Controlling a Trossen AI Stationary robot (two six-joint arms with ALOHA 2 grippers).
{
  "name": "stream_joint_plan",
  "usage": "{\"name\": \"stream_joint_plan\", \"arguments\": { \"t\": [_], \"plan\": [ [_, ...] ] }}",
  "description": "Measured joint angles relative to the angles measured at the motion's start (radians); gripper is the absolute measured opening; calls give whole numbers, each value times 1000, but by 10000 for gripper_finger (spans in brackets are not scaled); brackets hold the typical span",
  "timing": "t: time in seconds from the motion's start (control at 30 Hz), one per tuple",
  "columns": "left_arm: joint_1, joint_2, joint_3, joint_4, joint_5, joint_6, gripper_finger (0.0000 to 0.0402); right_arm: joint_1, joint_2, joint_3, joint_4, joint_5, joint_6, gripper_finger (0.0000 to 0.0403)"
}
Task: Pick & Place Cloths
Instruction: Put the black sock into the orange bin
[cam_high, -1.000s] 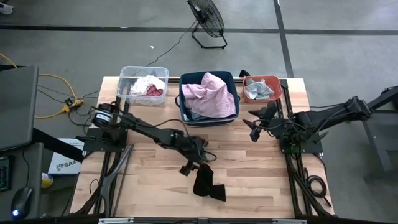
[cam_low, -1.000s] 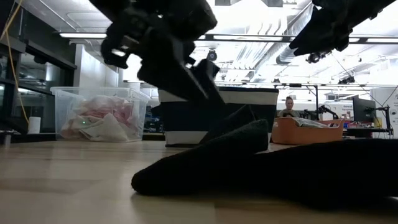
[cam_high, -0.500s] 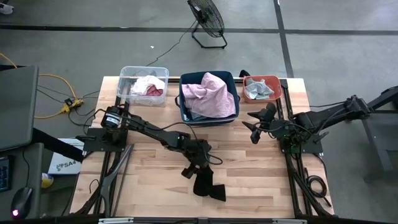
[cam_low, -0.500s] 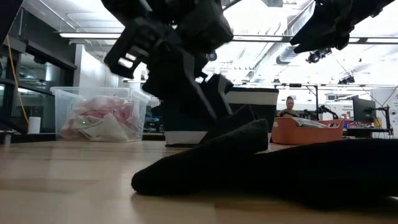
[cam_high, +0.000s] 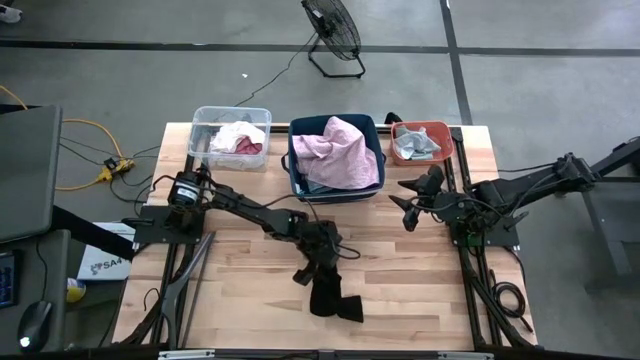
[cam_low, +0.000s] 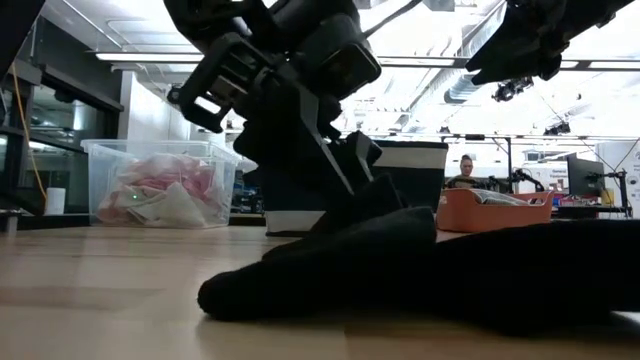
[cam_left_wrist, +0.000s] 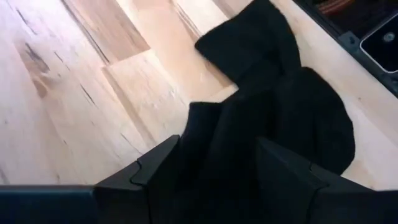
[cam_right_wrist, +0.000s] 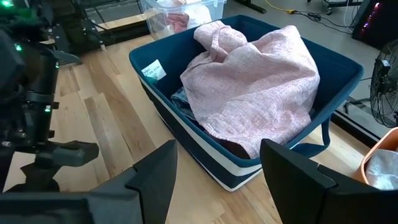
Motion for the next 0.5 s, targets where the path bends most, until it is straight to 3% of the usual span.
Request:
{"name": "stream_joint_plan", "arguments": {
  "t": [0.2, 0.5],
  "plan": [
    [-2, 0, 0, -7, 9, -10, 145, 0, 5, 0, 3, -1, 1, 223],
    [-2, 0, 0, -17, 6, -22, 11, 0, 25, 0, 0, -25, 18, 223]
  ]
}}
